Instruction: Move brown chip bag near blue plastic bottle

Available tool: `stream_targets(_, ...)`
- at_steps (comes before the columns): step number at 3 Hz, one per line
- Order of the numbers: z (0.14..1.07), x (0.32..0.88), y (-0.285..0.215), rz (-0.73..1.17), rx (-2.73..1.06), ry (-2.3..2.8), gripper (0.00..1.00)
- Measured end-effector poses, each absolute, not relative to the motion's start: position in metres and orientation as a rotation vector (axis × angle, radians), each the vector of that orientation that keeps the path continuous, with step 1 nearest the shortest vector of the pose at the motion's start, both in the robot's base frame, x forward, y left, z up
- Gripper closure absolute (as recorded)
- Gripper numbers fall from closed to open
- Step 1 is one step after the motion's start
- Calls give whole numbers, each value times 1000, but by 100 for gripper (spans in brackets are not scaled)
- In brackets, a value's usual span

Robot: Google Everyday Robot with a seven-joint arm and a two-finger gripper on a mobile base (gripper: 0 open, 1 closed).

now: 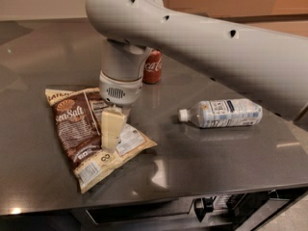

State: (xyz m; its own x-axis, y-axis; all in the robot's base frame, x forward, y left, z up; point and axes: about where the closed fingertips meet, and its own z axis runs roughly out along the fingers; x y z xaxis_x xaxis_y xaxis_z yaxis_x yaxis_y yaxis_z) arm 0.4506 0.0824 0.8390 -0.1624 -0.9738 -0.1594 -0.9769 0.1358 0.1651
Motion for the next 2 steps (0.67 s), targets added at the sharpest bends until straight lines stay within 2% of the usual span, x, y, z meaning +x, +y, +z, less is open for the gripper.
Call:
stream_targets(1,839,451,82,361,-2024,2357,100)
stream_targets(2,862,447,57,330,-2013,2328,100)
